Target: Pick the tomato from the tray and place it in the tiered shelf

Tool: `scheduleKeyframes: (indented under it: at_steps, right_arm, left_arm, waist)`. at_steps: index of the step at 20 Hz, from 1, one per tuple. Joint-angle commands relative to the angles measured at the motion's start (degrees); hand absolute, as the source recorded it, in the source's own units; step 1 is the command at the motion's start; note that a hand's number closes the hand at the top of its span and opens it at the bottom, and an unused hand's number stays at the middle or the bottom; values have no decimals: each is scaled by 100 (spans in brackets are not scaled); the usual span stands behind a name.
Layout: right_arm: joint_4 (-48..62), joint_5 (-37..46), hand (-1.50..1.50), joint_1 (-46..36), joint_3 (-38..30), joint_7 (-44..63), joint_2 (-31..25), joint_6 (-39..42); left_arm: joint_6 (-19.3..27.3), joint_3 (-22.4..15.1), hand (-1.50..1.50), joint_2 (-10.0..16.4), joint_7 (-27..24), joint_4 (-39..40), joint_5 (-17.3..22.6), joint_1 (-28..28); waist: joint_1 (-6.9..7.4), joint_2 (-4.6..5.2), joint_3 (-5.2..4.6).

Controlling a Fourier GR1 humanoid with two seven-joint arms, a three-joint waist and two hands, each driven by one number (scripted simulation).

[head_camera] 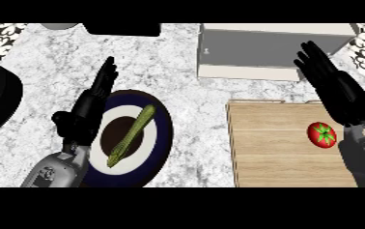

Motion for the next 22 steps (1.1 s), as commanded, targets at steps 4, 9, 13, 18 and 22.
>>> scheduleKeyframes:
  at_steps: [4, 9, 13, 18, 22]
  right_arm:
    - [117, 266, 150, -374, -902, -773, -1655, 1141]
    - [1375, 1632, 150, 250, -1029, -1082, -2840, 1206]
    - [2786, 1407, -150, 77, -1271, -2779, -3005, 2413]
    - [3201, 2132, -150, -32, -795, -3969, -3406, 3336]
    - [3130, 2416, -150, -316, -465, -4077, -3735, 3933]
  left_arm:
    - [-240, 603, 0, 176, 409, 680, 706, 683]
    - [-423, 659, 0, 106, 769, 1027, 1071, 1026]
    - [-591, 732, 0, 32, 644, 1288, 1148, 1030]
    - [-827, 849, 0, 281, 955, 1201, 1238, 958]
    - [-856, 930, 0, 77, 589, 1789, 1145, 772]
  waist:
    - [-69, 52, 155]
    - [-26, 160, 170]
    - [14, 87, 179]
    - [11, 44, 174]
    - [-46, 45, 162]
